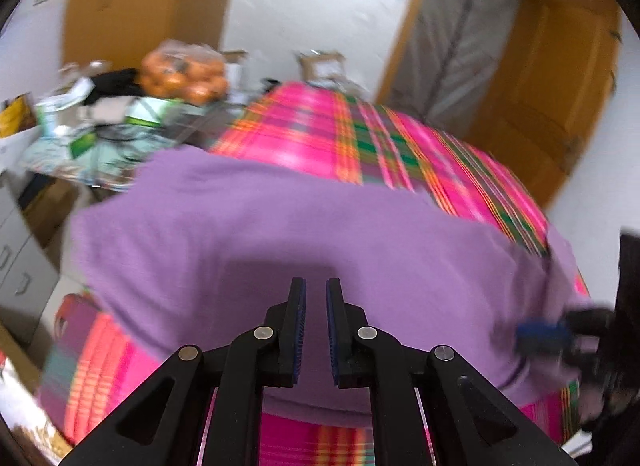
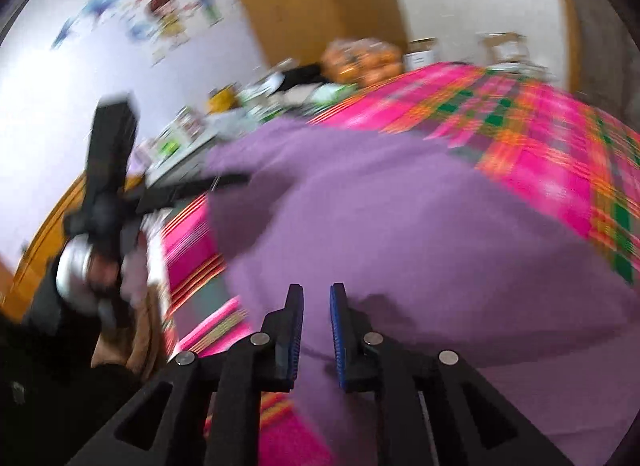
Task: Fold clothes
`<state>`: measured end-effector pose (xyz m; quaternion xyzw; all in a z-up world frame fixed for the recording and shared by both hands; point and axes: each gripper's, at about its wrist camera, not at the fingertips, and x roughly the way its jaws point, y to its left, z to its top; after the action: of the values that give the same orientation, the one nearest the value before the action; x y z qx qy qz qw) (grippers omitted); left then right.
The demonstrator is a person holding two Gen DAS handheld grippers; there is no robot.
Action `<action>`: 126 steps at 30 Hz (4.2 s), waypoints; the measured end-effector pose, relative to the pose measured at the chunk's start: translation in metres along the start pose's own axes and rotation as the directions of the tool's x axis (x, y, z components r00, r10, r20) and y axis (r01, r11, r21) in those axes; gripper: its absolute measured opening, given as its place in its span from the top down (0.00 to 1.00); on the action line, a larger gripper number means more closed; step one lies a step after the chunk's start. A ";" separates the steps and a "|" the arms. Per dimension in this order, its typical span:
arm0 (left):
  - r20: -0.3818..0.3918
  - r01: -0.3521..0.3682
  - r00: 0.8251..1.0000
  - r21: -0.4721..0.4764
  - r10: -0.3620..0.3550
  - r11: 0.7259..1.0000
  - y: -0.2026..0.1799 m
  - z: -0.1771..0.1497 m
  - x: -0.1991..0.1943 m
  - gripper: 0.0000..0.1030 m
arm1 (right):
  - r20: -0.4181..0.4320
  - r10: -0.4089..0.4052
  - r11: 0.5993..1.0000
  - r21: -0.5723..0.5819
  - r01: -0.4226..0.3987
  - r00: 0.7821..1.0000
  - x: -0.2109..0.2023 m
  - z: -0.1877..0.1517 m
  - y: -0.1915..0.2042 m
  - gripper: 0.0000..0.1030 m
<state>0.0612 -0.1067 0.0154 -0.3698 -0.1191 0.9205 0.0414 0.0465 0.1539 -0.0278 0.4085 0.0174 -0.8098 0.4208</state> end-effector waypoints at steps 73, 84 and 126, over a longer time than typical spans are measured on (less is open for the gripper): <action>-0.032 0.094 0.995 -0.001 -0.094 0.996 -0.020 -0.008 0.027 0.89 | -0.095 -0.219 0.975 0.008 0.221 0.971 0.057 0.107 -0.091 0.96; -0.033 0.090 0.995 0.005 -0.090 0.996 -0.020 -0.008 0.027 0.89 | -0.067 -0.129 0.990 0.039 0.132 0.989 0.034 0.086 -0.077 0.96; -0.085 0.136 0.989 0.147 -0.124 0.980 -0.073 -0.004 0.035 0.89 | 0.062 -0.494 0.799 0.427 0.425 0.867 -0.115 0.007 -0.159 0.77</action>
<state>0.0376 -0.0294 0.0071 -0.3913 -0.0705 0.9077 0.1342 -0.0326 0.3309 0.0047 0.3985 -0.0851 -0.9055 0.1186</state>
